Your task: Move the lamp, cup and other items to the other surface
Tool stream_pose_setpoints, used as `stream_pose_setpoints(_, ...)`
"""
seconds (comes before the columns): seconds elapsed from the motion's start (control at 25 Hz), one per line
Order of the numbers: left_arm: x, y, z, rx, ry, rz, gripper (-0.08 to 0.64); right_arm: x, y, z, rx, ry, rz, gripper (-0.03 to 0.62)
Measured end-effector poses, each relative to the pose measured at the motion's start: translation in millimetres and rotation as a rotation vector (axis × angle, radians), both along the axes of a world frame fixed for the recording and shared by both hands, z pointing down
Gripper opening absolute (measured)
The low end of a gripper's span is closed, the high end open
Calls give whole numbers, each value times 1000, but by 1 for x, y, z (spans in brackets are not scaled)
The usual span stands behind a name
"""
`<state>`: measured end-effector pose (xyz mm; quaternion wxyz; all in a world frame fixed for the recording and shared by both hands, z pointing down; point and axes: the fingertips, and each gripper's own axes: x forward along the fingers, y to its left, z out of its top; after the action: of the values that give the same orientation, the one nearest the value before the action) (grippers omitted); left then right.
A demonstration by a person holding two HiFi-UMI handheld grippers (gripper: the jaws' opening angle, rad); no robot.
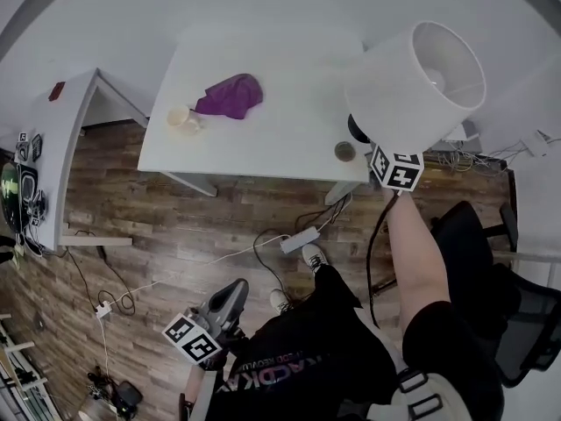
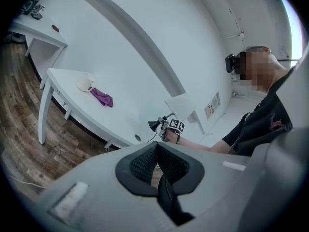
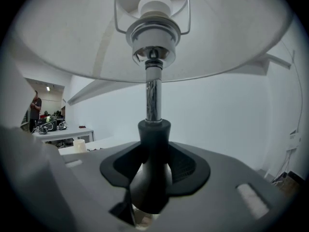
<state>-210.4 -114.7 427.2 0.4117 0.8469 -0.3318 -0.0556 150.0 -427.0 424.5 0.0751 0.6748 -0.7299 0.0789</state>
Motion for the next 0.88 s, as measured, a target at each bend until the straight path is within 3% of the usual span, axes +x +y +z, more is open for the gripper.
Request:
stream_pose_setpoints(0.6,25,28,-19,92,48,222,3,106,146,-59,82,29,258,158)
stream_pose_setpoints(0.88,38,60,-11,86,69,372,3,139,235,-71,98,42,385,158)
